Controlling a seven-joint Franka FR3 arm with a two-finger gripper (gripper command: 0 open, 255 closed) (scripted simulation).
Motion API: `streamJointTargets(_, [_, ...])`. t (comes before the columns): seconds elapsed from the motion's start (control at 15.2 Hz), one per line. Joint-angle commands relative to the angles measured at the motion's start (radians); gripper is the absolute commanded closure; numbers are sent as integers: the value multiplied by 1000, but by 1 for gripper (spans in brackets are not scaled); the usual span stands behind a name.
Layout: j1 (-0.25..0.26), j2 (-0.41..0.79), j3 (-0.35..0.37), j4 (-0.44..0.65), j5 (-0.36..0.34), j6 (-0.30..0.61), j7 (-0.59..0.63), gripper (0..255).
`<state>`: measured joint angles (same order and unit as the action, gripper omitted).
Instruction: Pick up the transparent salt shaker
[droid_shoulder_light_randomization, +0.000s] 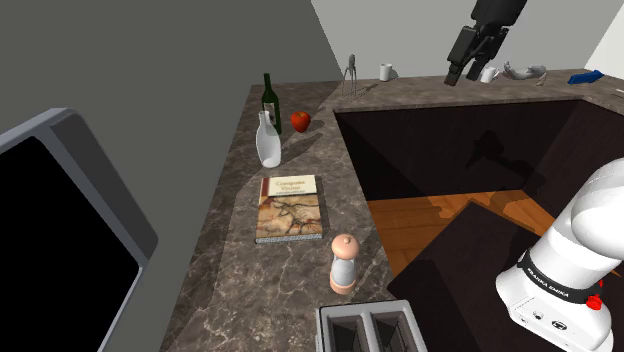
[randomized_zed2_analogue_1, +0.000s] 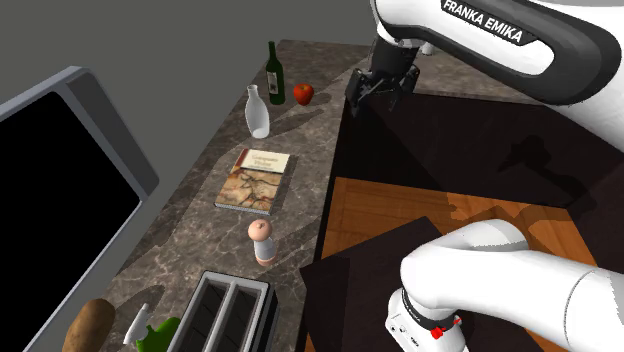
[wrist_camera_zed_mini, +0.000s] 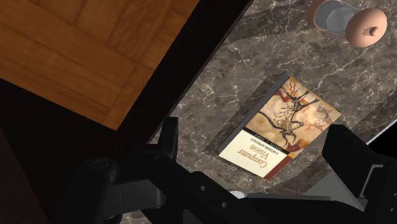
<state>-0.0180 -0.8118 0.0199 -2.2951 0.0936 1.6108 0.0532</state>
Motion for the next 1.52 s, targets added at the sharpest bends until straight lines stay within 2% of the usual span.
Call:
streamJointTargets(0.0, [0,0,0,0,0,0,0,0])
streamJointTargets(0.73, [56,54,224,-198,116,249,207,0])
streamJointTargets(1.12, [81,164,358,-242,167,404,325,0])
streamJointTargets(1.45, [83,301,478,-242,183,540,433,0])
